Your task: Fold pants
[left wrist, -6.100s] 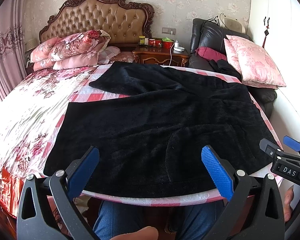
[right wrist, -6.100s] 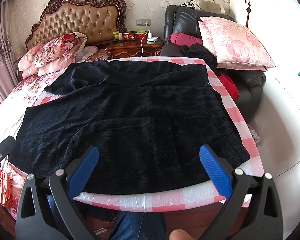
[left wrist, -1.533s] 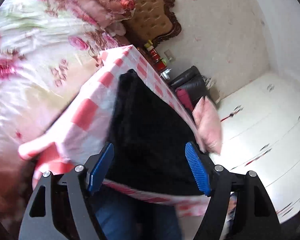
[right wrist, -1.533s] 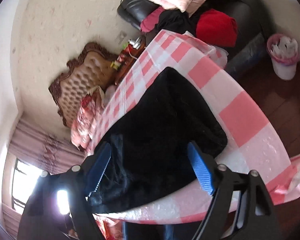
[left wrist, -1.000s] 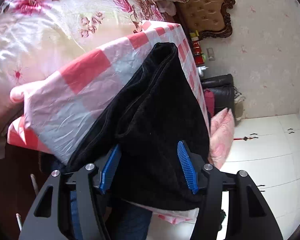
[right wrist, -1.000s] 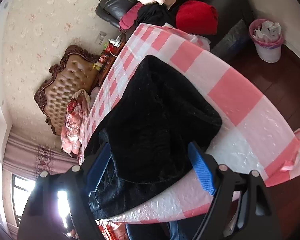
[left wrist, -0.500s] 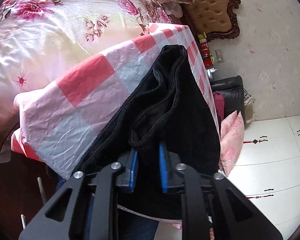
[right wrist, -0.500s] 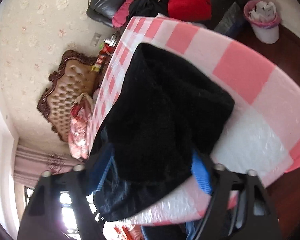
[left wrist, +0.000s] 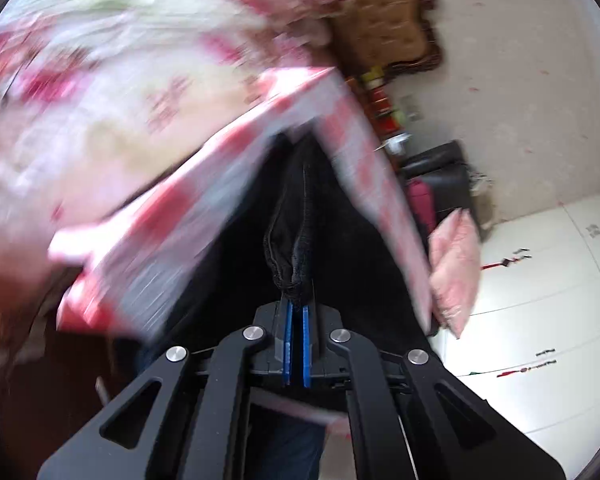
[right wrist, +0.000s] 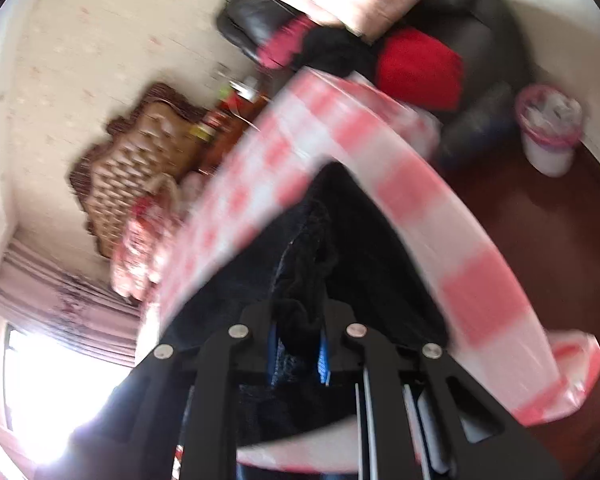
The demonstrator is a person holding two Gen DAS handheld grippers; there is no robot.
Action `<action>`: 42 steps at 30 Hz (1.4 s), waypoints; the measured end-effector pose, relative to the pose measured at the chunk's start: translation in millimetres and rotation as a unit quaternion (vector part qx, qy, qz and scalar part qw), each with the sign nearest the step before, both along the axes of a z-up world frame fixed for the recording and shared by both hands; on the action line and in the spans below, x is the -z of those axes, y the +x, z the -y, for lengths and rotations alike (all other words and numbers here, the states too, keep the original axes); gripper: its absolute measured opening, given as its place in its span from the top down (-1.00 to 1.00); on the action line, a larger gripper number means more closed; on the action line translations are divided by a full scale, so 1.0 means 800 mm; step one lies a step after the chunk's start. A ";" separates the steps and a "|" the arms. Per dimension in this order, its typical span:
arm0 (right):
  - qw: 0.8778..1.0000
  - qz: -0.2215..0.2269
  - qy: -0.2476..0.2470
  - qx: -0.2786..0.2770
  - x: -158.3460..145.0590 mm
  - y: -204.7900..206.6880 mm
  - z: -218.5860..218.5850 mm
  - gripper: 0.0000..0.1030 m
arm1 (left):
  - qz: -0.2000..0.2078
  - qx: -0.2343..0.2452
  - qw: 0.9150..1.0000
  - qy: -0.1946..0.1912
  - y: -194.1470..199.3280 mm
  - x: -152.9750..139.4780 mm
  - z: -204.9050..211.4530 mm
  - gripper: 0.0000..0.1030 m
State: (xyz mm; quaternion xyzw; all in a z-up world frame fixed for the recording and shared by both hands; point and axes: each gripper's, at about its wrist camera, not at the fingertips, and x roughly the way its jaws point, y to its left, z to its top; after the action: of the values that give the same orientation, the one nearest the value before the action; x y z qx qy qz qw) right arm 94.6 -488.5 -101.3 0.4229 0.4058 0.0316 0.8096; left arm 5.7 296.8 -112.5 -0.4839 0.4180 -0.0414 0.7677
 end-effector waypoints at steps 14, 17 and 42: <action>0.987 -0.043 -0.147 -0.049 0.024 -0.014 -0.034 0.67 | -0.016 0.022 0.998 0.048 -0.021 0.032 0.013 0.99; 0.978 -0.053 -0.191 -0.058 0.027 -0.010 -0.043 0.60 | -0.017 0.030 0.997 0.073 -0.023 0.032 0.019 0.94; 0.919 -0.049 -0.383 -0.080 0.014 0.069 -0.169 -0.42 | 0.047 0.164 0.926 0.336 0.218 -0.013 0.043 0.11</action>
State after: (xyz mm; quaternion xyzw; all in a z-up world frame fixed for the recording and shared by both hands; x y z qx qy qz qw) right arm 150.0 -353.2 -112.5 0.0480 0.4581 -0.0822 0.8838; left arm 180.0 262.6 -101.8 -0.1191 0.4447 -0.0466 0.8865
